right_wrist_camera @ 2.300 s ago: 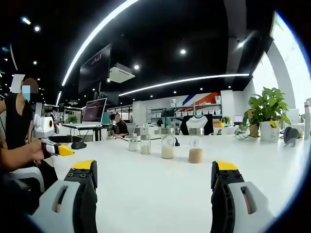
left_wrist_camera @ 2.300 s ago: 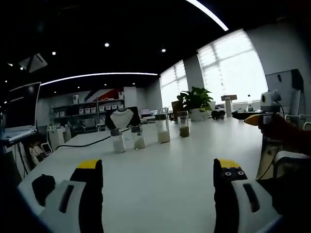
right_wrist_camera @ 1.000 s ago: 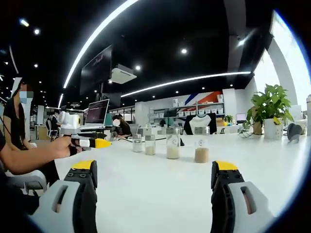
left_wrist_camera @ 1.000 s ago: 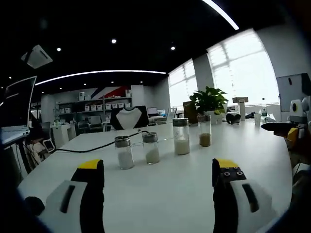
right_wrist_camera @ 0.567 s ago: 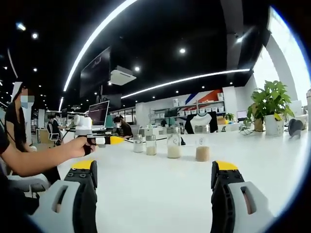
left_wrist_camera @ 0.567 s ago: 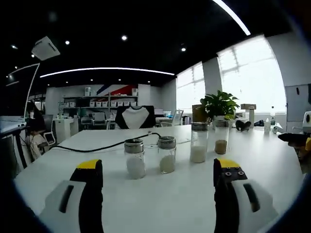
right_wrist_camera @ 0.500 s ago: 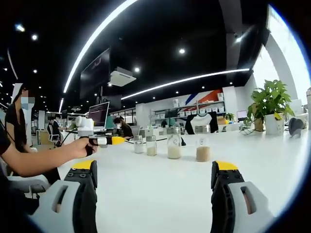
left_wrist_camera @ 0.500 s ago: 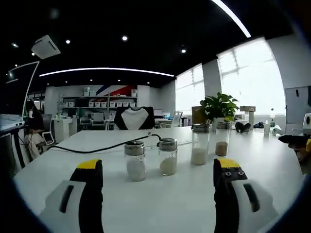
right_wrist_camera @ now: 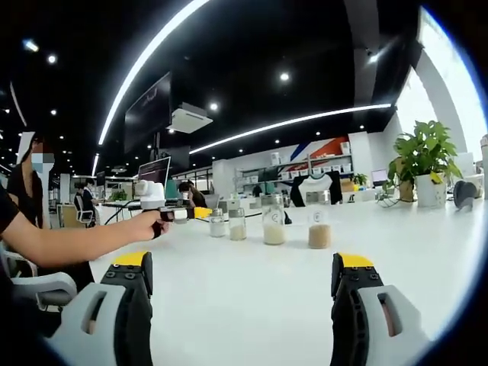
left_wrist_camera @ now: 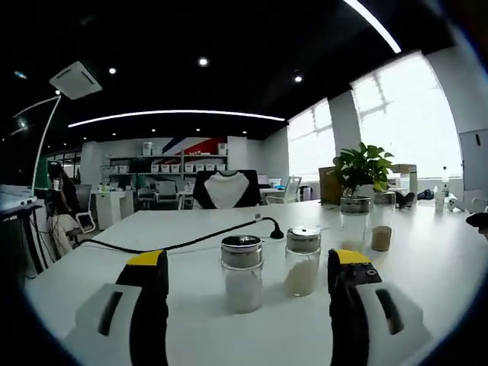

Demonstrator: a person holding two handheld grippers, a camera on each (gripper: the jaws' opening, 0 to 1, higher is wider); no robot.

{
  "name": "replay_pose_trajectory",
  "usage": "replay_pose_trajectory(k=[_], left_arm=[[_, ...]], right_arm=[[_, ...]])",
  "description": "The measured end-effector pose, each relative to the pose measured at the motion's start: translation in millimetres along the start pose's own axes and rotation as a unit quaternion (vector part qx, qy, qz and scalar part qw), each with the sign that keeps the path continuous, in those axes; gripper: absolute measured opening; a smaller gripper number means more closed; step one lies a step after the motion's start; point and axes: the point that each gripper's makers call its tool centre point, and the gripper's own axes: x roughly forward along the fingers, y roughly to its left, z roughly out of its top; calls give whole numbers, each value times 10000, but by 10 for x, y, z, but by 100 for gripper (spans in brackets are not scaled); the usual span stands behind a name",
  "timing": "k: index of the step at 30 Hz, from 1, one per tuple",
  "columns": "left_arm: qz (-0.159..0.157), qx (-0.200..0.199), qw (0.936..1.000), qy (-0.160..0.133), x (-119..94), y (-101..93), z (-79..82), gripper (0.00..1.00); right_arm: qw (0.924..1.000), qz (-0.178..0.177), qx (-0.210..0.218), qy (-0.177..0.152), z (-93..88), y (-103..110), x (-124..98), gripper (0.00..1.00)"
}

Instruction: Rotate the seasoning bottle until the label or dispensing opening points toward the visible target arrow and the bottle remains upright within the marked orientation range

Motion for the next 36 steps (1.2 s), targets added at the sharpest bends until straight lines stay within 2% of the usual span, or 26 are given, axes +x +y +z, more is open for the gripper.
replay_pose_trajectory(k=[2, 4, 7, 9, 11, 13, 16, 18, 20, 22, 23, 24, 25, 27, 29, 36], left_arm=[[42, -107, 9999, 18, 26, 29, -14, 87], [154, -118, 9998, -85, 60, 76, -13, 85], [259, 64, 9996, 75, 119, 127, -99, 81], [220, -141, 9997, 24, 158, 98, -96, 82], [102, 81, 9999, 45, 225, 41, -121, 79], [224, 368, 9985, 335, 280, 77, -228, 76], [134, 245, 9992, 303, 359, 44, -244, 75], [141, 231, 9991, 321, 388, 47, -271, 74], [195, 236, 9988, 383, 394, 57, -318, 73], [216, 199, 9986, 451, 365, 25, -401, 73], [196, 283, 9981, 507, 350, -9, -467, 72], [153, 433, 9965, 694, 336, -29, -523, 72], [96, 531, 9957, 750, 342, -67, -500, 73], [96, 534, 9972, 511, 344, -96, -410, 72], [76, 557, 9972, 500, 359, -115, -415, 70], [300, 581, 9974, 299, 381, 13, -355, 58]], right_arm=[[10000, -3, 27, 26, -20, -9, 3, 100], [10000, -11, 37, 20, -21, -16, 3, 100], [10000, 34, 79, 13, -17, 1, 9, 100], [9993, 203, -313, 37, 5, 93, 33, 100], [9990, 144, -413, 71, -2, 125, 60, 100], [9992, 104, -376, 121, -25, 136, 85, 100], [9992, 65, -336, 196, -79, 143, 109, 100], [9986, 66, -455, 274, -111, 158, 118, 100], [9978, 85, -583, 302, -126, 177, 125, 100], [9981, 89, -519, 311, -134, 169, 131, 100], [9983, 123, -469, 321, -144, 175, 133, 100], [9985, 176, -404, 327, -153, 180, 130, 100], [9991, 223, -292, 214, -133, 180, 119, 99], [9996, 248, -128, 100, -116, 160, 95, 98], [9996, 227, -126, 97, -120, 138, 87, 96], [9998, 168, -131, 51, -113, 104, 86, 92]])
